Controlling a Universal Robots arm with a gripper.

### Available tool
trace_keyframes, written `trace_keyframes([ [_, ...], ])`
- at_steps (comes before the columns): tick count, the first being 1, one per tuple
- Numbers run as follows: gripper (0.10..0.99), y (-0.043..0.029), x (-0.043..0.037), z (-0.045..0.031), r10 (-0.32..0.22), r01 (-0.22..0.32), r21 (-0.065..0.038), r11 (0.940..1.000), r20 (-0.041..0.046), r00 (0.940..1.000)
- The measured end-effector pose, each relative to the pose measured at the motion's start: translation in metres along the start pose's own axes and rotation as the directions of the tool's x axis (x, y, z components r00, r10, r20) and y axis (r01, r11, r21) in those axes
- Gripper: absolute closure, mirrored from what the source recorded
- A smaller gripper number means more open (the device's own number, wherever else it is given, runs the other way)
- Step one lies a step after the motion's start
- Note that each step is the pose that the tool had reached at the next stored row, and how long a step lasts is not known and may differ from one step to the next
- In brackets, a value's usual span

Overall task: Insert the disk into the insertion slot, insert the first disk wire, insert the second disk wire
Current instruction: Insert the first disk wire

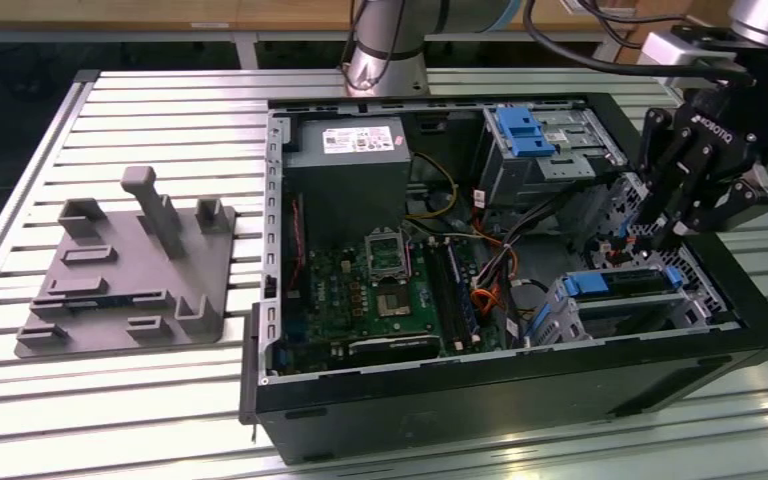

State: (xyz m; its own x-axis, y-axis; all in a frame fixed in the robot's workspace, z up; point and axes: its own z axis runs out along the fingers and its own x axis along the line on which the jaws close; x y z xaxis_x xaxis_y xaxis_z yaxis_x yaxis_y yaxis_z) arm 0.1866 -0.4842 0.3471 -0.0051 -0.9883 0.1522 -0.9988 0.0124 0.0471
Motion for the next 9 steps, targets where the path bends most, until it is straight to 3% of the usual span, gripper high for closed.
trace_keyframes([
  [6, 0.686, -0.0002, -0.0005, 0.0034, 0.008, -0.008, -0.001, 1.0, 0.0, 1.0],
  [8, 0.824, -0.0002, -0.0006, 0.0038, 0.009, -0.009, -0.001, 1.0, 0.0005, 1.0],
  [9, 0.824, -0.0002, -0.0006, 0.0039, 0.01, -0.01, -0.002, 0.9999, 0.0006, 0.9999],
])
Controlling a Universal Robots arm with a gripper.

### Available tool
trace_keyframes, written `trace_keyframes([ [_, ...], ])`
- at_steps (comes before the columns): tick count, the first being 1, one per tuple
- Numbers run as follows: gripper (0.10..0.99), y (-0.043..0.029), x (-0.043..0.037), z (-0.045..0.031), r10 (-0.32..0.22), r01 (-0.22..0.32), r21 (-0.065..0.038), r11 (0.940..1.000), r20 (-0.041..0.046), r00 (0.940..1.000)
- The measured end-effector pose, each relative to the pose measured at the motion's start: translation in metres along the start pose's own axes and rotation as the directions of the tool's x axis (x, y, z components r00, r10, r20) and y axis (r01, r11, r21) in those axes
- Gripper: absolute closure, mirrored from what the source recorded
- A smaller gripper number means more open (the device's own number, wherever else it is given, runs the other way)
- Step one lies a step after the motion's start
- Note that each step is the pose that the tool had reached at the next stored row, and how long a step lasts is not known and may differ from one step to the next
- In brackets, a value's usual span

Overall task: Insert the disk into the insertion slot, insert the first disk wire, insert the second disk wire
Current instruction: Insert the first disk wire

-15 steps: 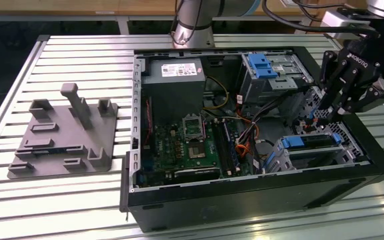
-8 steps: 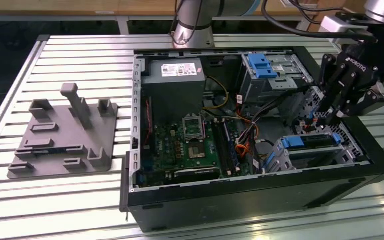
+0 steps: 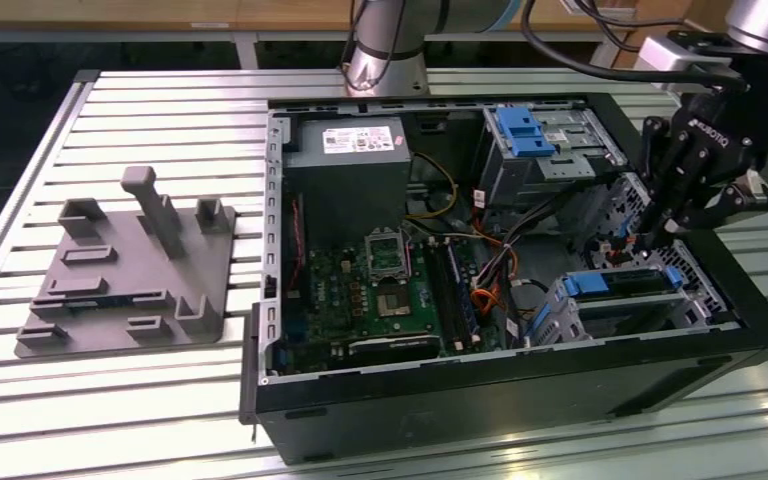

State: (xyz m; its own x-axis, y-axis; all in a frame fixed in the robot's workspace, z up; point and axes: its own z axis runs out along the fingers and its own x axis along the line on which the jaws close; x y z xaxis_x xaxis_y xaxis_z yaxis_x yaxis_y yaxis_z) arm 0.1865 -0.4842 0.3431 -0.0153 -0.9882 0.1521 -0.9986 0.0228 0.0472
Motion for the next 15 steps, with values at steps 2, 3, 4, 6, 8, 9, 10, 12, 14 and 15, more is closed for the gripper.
trace_keyframes([
  [2, 0.824, -0.0001, -0.0001, 0.0004, 0.002, -0.002, 0.0, 1.0, 0.0002, 1.0],
  [3, 0.824, -0.0001, -0.0001, 0.0006, 0.002, -0.002, 0.0, 1.0, 0.0003, 1.0],
  [4, 0.824, -0.0001, -0.0001, 0.0008, 0.003, -0.003, 0.0, 1.0, 0.0002, 1.0],
  [6, 0.824, -0.0001, -0.0002, 0.0012, 0.004, -0.004, -0.001, 1.0, 0.0002, 1.0],
  [8, 0.824, -0.0002, -0.0003, 0.0017, 0.005, -0.005, -0.001, 1.0, 0.0004, 1.0],
  [9, 0.824, -0.0002, -0.0003, 0.0019, 0.005, -0.005, -0.001, 1.0, 0.0004, 1.0],
  [10, 0.824, -0.0002, -0.0003, 0.002, 0.005, -0.005, -0.001, 1.0, 0.0003, 1.0],
  [12, 0.824, -0.0003, -0.0004, 0.0024, 0.005, -0.005, -0.001, 1.0, 0.0004, 1.0],
  [14, 0.824, -0.0003, -0.0005, 0.0029, 0.005, -0.005, -0.001, 1.0, 0.0004, 1.0],
  [15, 0.824, -0.0003, -0.0005, 0.0031, 0.005, -0.005, -0.001, 1.0, 0.0004, 1.0],
])
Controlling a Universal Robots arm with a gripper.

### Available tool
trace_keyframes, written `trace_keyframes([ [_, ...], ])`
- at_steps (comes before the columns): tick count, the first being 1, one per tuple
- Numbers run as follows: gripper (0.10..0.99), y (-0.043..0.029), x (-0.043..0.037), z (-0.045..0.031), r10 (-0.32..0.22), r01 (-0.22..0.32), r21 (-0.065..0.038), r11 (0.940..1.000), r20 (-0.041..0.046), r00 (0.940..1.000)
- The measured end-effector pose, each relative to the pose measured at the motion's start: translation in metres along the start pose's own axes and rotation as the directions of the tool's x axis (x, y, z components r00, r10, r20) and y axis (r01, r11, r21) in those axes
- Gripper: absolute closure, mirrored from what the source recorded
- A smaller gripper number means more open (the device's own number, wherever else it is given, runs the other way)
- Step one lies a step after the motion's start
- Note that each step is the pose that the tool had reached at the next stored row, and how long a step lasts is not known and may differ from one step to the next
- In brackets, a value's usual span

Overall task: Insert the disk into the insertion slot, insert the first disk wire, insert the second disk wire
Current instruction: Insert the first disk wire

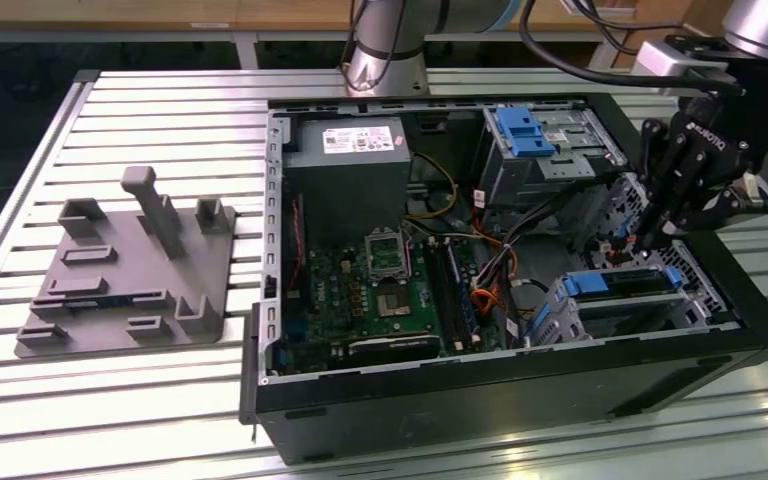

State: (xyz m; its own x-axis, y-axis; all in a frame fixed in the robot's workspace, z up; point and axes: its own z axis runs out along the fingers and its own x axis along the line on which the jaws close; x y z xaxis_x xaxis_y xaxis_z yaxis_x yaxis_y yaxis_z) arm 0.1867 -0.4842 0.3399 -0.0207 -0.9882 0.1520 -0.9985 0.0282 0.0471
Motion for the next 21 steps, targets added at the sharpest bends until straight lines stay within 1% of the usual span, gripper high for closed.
trace_keyframes([
  [5, 0.824, -0.0001, -0.0001, 0.0006, 0.0, 0.0, 0.0, 1.0, 0.0, 1.0],
  [7, 0.839, -0.0001, -0.0001, 0.0007, 0.0, 0.0, 0.0, 1.0, -0.0001, 1.0],
  [8, 0.906, -0.0001, -0.0001, 0.0009, 0.0, 0.0, 0.0, 1.0, 0.0, 1.0],
  [9, 0.922, -0.0001, -0.0002, 0.001, 0.0, 0.0, 0.0, 1.0, 0.0, 1.0],
  [14, 0.922, 0.0001, -0.0002, 0.0013, 0.0, 0.0, 0.0, 1.0, 0.0002, 1.0],
  [19, 0.922, 0.0036, -0.0001, 0.0014, 0.0, 0.0, 0.003, 1.0, 0.0003, 1.0],
  [21, 0.922, 0.004, 0.0, 0.0014, 0.0, 0.0, 0.003, 1.0, 0.0001, 1.0],
])
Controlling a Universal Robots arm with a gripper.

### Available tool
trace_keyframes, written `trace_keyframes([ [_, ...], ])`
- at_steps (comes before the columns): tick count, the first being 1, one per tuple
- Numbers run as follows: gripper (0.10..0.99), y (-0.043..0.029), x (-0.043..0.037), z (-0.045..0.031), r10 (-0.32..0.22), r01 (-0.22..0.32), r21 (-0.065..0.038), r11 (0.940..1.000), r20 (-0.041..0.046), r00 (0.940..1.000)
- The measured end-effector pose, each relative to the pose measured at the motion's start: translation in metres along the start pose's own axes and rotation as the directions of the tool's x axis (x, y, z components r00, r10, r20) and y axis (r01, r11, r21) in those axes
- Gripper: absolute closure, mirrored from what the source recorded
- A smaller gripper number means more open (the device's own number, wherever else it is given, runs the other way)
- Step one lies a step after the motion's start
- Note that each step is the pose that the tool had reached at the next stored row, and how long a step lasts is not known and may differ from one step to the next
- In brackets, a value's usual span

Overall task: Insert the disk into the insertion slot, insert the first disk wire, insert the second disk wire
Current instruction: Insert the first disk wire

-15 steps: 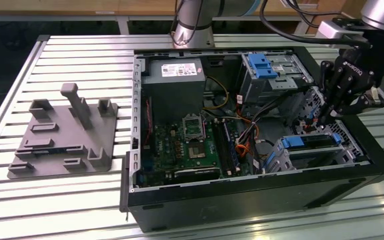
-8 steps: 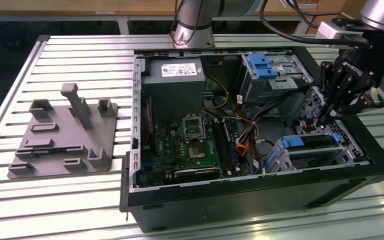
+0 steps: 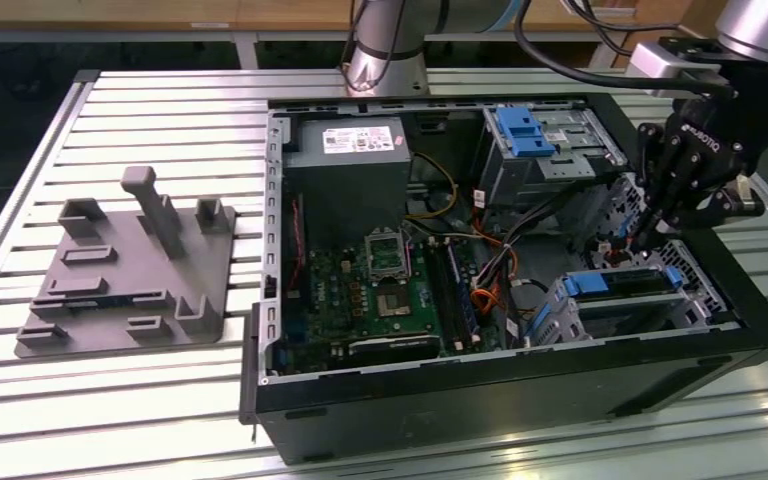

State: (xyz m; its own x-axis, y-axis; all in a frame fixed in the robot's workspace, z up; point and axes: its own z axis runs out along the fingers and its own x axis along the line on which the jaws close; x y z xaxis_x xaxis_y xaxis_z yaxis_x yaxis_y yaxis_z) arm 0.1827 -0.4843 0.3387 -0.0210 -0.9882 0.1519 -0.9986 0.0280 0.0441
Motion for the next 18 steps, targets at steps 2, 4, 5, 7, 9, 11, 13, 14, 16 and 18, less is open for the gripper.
trace_keyframes([
  [2, 0.922, 0.0003, -0.0001, 0.0, 0.0, 0.0, 0.0, 1.0, 0.0, 1.0],
  [4, 0.922, 0.0006, 0.0, 0.0, 0.0, 0.0, 0.0, 1.0, 0.0, 1.0],
  [5, 0.922, 0.0007, 0.0, 0.0, 0.0, 0.0, 0.0, 1.0, 0.0, 1.0],
  [7, 0.922, 0.0018, -0.0001, 0.0001, -0.003, 0.003, 0.001, 1.0, -0.0001, 1.0],
  [9, 0.922, 0.0028, 0.0, 0.0002, -0.011, 0.011, 0.004, 0.9999, -0.0004, 0.9999],
  [11, 0.922, 0.0037, 0.0, 0.0002, -0.022, 0.022, 0.006, 0.9997, -0.001, 0.9998],
  [13, 0.922, 0.0047, 0.0001, 0.0003, -0.035, 0.035, 0.008, 0.9993, -0.0016, 0.9994],
  [14, 0.922, 0.0054, 0.0002, 0.0003, -0.04, 0.04, 0.01, 0.9991, -0.0018, 0.9992],
  [16, 0.922, 0.0073, 0.001, 0.0005, -0.047, 0.047, 0.011, 0.9989, -0.0023, 0.9989],
  [18, 0.922, 0.0084, 0.0026, 0.0008, -0.051, 0.051, 0.012, 0.9986, -0.0025, 0.9987],
])
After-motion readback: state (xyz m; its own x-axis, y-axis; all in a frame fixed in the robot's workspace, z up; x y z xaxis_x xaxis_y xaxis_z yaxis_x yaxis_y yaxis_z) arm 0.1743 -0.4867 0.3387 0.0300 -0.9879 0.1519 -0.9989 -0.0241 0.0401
